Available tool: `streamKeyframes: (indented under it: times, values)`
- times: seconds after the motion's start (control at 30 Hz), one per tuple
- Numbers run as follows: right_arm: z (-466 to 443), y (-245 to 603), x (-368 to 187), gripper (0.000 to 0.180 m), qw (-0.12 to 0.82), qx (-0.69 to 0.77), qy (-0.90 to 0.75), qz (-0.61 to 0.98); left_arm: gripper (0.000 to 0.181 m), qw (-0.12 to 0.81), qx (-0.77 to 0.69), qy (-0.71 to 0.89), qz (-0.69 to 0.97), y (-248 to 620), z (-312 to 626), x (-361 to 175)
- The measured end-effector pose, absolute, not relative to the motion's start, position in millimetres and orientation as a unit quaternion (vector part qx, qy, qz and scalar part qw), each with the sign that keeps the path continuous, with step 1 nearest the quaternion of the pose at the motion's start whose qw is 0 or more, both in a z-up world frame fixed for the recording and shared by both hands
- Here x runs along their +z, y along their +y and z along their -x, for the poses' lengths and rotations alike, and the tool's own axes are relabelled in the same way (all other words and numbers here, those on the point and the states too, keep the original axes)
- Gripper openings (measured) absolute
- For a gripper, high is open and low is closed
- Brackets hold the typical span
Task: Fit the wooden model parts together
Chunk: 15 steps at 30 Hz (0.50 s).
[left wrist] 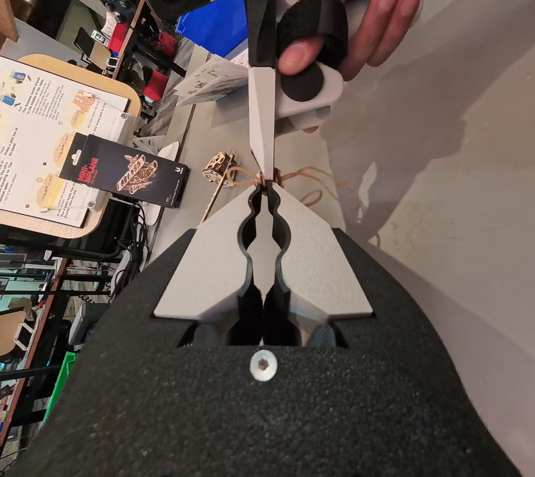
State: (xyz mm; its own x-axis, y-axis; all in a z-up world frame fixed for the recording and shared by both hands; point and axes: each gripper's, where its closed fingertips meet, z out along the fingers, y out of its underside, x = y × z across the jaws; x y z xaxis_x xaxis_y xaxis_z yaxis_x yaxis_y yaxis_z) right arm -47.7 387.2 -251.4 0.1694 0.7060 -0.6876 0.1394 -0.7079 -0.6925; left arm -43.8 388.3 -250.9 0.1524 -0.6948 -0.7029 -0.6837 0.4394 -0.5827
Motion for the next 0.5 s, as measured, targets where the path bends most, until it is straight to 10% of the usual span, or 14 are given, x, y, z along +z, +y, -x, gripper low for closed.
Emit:
streamKeyframes:
  times: [0.5]
  values:
    - [45.8,390.1,-236.8,0.009,0.268,0.603,-0.280,0.697,0.002,0.561,0.008,0.644,0.519,390.4,44.2,-241.7]
